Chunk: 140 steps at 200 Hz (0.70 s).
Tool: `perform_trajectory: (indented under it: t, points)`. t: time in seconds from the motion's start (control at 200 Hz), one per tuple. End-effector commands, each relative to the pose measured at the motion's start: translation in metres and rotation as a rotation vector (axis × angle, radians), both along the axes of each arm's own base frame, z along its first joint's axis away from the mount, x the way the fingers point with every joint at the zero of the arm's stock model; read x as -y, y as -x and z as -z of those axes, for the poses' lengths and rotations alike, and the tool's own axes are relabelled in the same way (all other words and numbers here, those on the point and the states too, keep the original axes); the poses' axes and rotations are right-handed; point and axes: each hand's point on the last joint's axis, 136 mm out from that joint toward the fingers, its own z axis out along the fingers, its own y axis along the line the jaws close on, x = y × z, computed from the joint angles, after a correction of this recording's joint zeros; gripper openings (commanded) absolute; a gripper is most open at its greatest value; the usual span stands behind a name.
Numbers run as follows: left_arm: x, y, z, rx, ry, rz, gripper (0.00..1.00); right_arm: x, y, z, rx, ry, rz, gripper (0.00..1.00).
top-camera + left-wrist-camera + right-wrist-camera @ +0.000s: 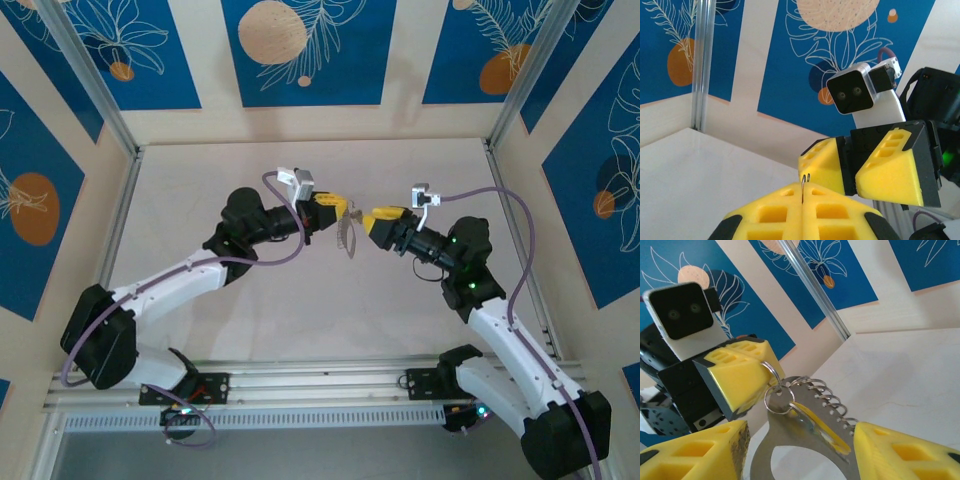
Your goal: Put the keys on the keyring
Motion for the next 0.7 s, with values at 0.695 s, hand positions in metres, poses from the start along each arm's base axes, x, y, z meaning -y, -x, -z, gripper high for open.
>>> perform_trajectory:
  t: [0.695]
  points:
    - [0.001,0.006,-0.026,-0.045,0.167,0.076,0.00,-0.026,-0.009,0.000,0.024,-0.019,-0.082,0.55]
